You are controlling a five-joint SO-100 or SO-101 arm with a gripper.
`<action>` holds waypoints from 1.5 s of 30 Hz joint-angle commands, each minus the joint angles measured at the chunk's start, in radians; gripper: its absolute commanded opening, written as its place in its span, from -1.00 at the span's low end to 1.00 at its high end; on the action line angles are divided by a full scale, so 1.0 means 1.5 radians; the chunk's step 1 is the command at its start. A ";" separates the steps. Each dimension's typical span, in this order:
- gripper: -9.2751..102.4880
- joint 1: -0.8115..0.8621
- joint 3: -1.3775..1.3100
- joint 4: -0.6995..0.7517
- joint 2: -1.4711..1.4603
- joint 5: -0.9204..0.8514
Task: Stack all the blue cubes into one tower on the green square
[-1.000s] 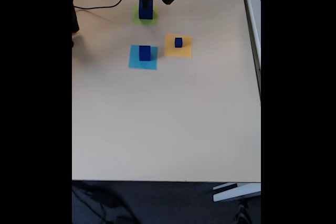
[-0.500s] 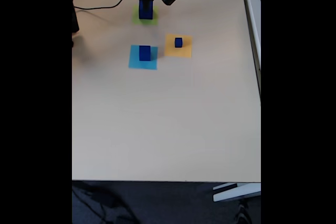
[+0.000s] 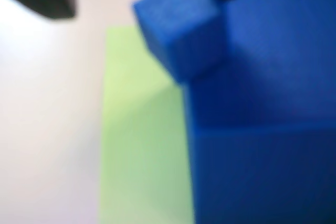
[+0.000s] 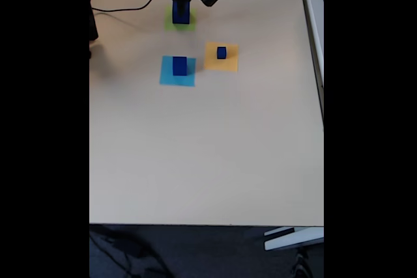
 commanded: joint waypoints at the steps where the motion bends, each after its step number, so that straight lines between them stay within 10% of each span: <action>1: -0.62 0.007 -0.041 0.008 0.046 -0.007; 45: -0.25 0.055 -0.249 -0.009 -0.084 0.198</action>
